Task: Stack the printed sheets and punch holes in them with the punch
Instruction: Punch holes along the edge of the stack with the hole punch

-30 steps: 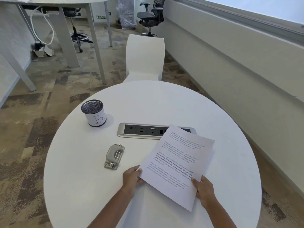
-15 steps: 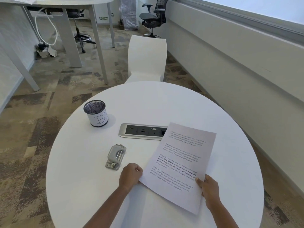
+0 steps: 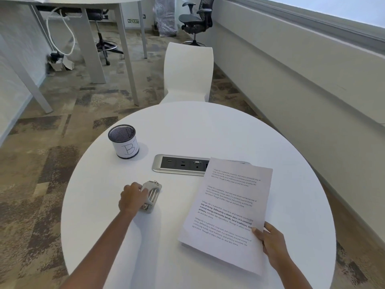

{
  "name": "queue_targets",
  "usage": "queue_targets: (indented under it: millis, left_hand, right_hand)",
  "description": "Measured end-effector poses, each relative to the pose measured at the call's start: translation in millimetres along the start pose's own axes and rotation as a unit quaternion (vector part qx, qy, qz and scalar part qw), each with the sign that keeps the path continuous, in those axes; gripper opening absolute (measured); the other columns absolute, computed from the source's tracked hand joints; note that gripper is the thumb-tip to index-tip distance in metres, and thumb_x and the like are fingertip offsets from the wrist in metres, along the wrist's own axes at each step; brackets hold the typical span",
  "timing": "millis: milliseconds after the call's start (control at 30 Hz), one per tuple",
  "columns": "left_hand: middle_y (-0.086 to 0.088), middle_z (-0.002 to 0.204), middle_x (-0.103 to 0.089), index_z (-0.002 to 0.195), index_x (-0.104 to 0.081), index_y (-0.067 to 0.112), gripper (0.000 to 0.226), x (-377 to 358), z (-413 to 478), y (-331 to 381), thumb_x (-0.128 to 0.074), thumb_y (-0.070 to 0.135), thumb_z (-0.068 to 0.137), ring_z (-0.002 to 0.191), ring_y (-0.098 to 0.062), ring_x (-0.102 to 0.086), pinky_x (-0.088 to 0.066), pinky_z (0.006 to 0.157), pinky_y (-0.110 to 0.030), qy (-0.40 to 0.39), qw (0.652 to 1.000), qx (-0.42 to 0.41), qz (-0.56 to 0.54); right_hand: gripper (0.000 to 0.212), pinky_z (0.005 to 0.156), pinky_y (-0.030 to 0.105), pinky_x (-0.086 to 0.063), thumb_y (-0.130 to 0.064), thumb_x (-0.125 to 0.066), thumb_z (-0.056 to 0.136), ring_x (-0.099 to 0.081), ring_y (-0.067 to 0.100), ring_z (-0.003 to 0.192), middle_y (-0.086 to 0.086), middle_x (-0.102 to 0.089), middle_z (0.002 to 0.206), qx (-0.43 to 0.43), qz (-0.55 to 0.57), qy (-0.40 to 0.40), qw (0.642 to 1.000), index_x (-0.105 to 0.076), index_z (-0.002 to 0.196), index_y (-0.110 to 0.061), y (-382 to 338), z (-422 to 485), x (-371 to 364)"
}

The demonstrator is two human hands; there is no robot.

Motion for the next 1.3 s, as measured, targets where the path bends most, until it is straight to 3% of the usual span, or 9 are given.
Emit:
queue_targets:
  millis: [67, 100, 167, 500, 733, 833, 1000, 1133, 1300]
  left_hand:
    - [-0.02, 0.084, -0.06, 0.076, -0.062, 0.003, 0.016, -1.4, 6.0, -2.9, -0.052, 0.011, 0.085, 0.087, -0.036, -0.055, -0.043, 0.072, -0.036, -0.032, 0.998, 0.004, -0.048]
    - [-0.016, 0.064, -0.051, 0.057, -0.052, 0.007, 0.027, -2.3, 9.1, -3.9, -0.052, 0.007, 0.084, 0.071, -0.032, -0.049, -0.035, 0.06, -0.033, -0.045, 0.996, 0.007, -0.074]
    - [-0.007, 0.051, -0.034, 0.046, -0.033, 0.013, 0.045, -3.9, 13.3, -5.8, -0.054, 0.003, 0.085, 0.053, -0.025, -0.032, -0.02, 0.05, -0.03, -0.081, 0.989, 0.012, -0.122]
    - [-0.007, 0.063, -0.042, 0.062, -0.043, 0.013, 0.031, -26.3, -10.8, 4.8, -0.053, 0.007, 0.091, 0.057, -0.017, -0.039, -0.029, 0.054, -0.025, -0.225, 0.939, 0.021, -0.259]
    - [-0.005, 0.065, -0.051, 0.064, -0.046, 0.014, 0.029, -53.5, -27.6, 12.1, -0.052, 0.009, 0.091, 0.049, -0.013, -0.058, -0.049, 0.054, -0.026, -0.287, 0.874, 0.05, -0.39]
    - [-0.008, 0.071, -0.054, 0.066, -0.048, 0.014, 0.025, -58.8, -28.9, 16.6, -0.053, 0.009, 0.091, 0.056, -0.017, -0.062, -0.054, 0.053, -0.024, -0.3, 0.852, 0.057, -0.424]
    - [-0.005, 0.063, -0.059, 0.068, -0.05, 0.014, 0.022, -61.8, -28.8, 23.8, -0.057, 0.01, 0.088, 0.048, -0.012, -0.064, -0.054, 0.047, -0.019, -0.316, 0.841, 0.034, -0.437]
    - [0.006, 0.05, -0.062, 0.067, -0.049, 0.016, 0.023, -63.9, -28.3, 26.9, -0.057, 0.012, 0.089, 0.044, -0.007, -0.06, -0.052, 0.046, -0.017, -0.325, 0.846, 0.02, -0.422]
    - [0.007, 0.049, -0.059, 0.065, -0.052, 0.016, 0.024, -67.9, -30.4, 29.1, -0.059, 0.012, 0.088, 0.043, -0.005, -0.055, -0.05, 0.043, -0.014, -0.323, 0.85, 0.019, -0.416]
  right_hand:
    - [0.028, 0.071, 0.037, -0.051, 0.007, -0.054, 0.084, -0.061, 0.032, 0.085, 0.019, -0.066, 0.1, 0.001, -0.003, -0.002, 1.0, -0.06, 0.108, -0.006, 0.5, -1.2, -0.6]
    - [0.027, 0.074, 0.038, -0.05, 0.006, -0.054, 0.084, -0.061, 0.032, 0.086, 0.019, -0.065, 0.101, 0.001, -0.003, -0.005, 1.0, -0.06, 0.107, -0.007, 0.2, -1.9, -1.3]
    - [0.027, 0.075, 0.038, -0.05, 0.006, -0.054, 0.085, -0.06, 0.032, 0.087, 0.018, -0.065, 0.101, -0.001, 0.001, -0.008, 1.0, -0.06, 0.108, -0.007, -0.6, -3.5, -3.1]
    - [0.022, 0.059, 0.031, -0.056, 0.003, -0.058, 0.082, -0.068, 0.027, 0.078, 0.01, -0.073, 0.09, -0.003, 0.01, -0.062, 0.998, -0.065, 0.096, -0.013, -2.2, -9.0, -10.5]
    - [0.024, 0.087, 0.05, -0.052, 0.004, -0.058, 0.082, -0.067, 0.036, 0.09, 0.014, -0.074, 0.093, -0.003, 0.014, -0.087, 0.996, -0.066, 0.1, -0.009, -9.4, -14.0, -15.2]
    - [0.023, 0.09, 0.051, -0.05, 0.005, -0.058, 0.081, -0.066, 0.036, 0.09, 0.015, -0.074, 0.093, 0.002, 0.003, -0.089, 0.996, -0.066, 0.097, -0.011, -13.5, -17.8, -15.9]
    - [0.024, 0.092, 0.053, -0.049, 0.003, -0.058, 0.082, -0.065, 0.036, 0.091, 0.018, -0.072, 0.095, 0.015, -0.013, -0.094, 0.995, -0.066, 0.101, -0.01, -18.1, -22.9, -19.1]
    - [0.023, 0.08, 0.042, -0.053, 0.002, -0.059, 0.082, -0.067, 0.03, 0.08, 0.011, -0.075, 0.087, 0.034, -0.023, -0.094, 0.995, -0.067, 0.098, -0.012, -20.6, -24.7, -19.4]
    - [0.021, 0.058, 0.029, -0.056, 0.0, -0.06, 0.082, -0.071, 0.019, 0.067, 0.004, -0.077, 0.078, 0.053, -0.031, -0.109, 0.992, -0.068, 0.094, -0.016, -26.4, -27.6, -23.8]
Point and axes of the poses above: each hand's wrist, its own z-axis towards the middle knuckle, its own x-axis out of the back of the hand, y = z × x, the point moved 6 cm from there along z, towards the middle knuckle
